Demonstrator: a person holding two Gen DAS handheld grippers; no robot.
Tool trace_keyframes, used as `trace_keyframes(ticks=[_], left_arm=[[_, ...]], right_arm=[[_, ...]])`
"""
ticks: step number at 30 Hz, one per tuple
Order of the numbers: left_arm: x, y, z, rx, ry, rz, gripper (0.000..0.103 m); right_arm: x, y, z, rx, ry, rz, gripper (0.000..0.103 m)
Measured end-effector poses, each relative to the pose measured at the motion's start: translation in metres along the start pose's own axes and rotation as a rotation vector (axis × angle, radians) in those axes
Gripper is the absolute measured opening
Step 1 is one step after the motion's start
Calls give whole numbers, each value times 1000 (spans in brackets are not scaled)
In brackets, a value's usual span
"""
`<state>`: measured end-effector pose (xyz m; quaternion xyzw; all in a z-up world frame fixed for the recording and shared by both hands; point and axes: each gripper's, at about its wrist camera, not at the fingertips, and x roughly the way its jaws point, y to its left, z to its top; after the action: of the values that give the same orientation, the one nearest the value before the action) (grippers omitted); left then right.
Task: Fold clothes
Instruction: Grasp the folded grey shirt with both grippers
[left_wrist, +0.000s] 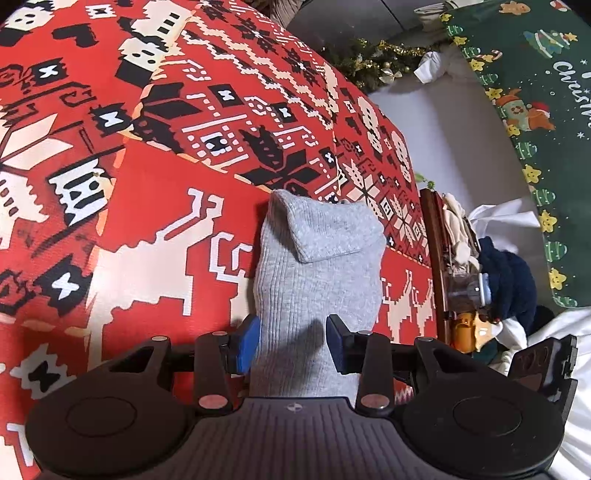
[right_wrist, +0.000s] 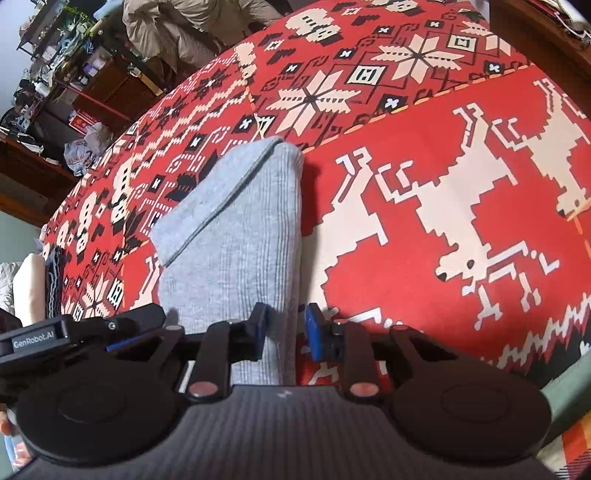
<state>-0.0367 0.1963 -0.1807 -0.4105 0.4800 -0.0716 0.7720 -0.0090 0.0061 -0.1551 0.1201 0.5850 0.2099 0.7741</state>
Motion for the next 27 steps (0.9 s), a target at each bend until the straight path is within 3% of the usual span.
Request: trace_keyframes(ticks=[10, 13, 18, 20, 24, 27], left_arm=[[12, 0, 1, 6, -3, 22, 39], [15, -3, 1, 17, -6, 24, 38], [13, -10, -3, 44, -18, 47, 32], [11, -9, -3, 39, -18, 44, 31], [9, 1, 2, -37, -7, 11, 35], [6, 6, 4, -69, -18, -8, 38]], right_arm=[[13, 2, 6, -11, 0, 3, 24], [13, 6, 4, -28, -11, -5, 15], [7, 13, -2, -66, -38, -28, 10], [3, 13, -3, -64, -51, -17, 12], [0, 2, 3, -8, -54, 15, 33], [2, -5, 8, 37, -47, 35, 34]])
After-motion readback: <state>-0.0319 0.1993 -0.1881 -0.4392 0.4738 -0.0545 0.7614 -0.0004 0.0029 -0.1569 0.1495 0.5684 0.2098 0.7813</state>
